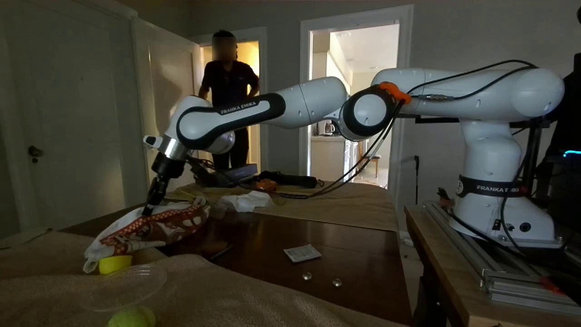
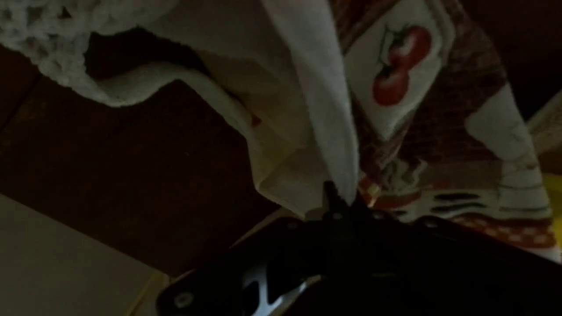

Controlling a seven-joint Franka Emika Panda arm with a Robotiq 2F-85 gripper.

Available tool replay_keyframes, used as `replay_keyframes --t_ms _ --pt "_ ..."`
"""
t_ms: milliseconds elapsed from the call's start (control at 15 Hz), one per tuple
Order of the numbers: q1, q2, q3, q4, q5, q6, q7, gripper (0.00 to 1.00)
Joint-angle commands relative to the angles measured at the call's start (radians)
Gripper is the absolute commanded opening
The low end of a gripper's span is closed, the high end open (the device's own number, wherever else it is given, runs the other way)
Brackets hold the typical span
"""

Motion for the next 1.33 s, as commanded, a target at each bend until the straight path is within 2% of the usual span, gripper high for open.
replay_keyframes --t_ms 0,200,533,933,1067,1267 --pt "0.005 -0.086 0.008 -0.027 -0.007 -0.136 0.04 0.02" --pt "0.007 -0.144 0.008 -0.024 -0.006 -0.244 0.034 0.01" --pt "0.003 -0.202 0.058 -0.021 0.025 -0.345 -0.023 0.01" --pt "0.001 -0.208 0.104 -0.035 0.05 -0.455 -0.066 0.01" --pt "-0.005 -0.208 0.112 -0.028 0.066 -0.481 -0.047 0.01" --pt "0.004 -0.194 0.09 -0.017 0.052 -0.451 -0.039 0.03"
